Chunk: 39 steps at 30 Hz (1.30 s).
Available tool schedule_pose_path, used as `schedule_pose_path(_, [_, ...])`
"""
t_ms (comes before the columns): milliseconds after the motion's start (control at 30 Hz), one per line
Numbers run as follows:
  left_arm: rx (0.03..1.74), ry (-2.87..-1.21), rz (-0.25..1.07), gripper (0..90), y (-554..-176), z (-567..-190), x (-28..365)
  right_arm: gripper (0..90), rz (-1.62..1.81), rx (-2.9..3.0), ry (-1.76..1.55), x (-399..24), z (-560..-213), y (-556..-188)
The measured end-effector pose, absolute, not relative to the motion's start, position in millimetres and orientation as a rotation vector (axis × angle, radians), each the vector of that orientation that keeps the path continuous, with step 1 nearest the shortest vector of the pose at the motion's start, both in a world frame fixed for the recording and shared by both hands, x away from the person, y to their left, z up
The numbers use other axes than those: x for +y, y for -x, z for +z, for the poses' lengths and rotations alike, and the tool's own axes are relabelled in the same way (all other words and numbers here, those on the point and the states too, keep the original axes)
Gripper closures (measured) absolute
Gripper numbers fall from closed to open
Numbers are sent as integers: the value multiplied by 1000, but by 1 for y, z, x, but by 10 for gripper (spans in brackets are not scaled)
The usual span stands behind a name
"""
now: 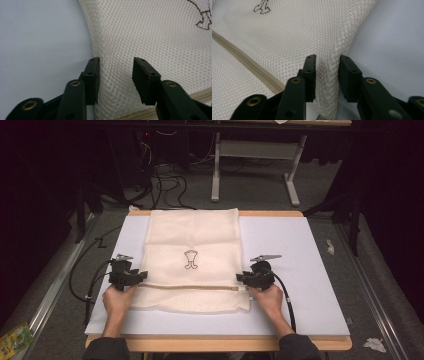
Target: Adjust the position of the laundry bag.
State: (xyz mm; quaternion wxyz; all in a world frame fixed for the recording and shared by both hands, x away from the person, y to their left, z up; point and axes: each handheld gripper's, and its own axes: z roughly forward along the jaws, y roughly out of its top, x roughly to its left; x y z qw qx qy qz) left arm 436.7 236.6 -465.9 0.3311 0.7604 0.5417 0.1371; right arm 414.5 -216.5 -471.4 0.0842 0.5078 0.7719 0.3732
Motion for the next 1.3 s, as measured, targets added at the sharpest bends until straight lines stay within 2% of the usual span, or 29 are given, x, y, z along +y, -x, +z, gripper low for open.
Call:
schedule_pose_path(133, [1430, -1983, 363, 728, -438, -466, 237, 829, 1114, 2320, -1498, -217, -471, -415])
schedule_pose_path(233, [1419, -1970, 372, 845, -436, -463, 237, 865, 1115, 2330, -1475, -217, -470, -414])
schedule_pose_path(267, [1415, -1966, 370, 856, -436, -463, 238, 869, 1119, 2329, -1470, -217, -469, -414])
schedule_pose_path(1300, [1270, -1937, 372, 875, -429, -443, 215, 875, 1127, 2268, -1439, -245, -453, -404])
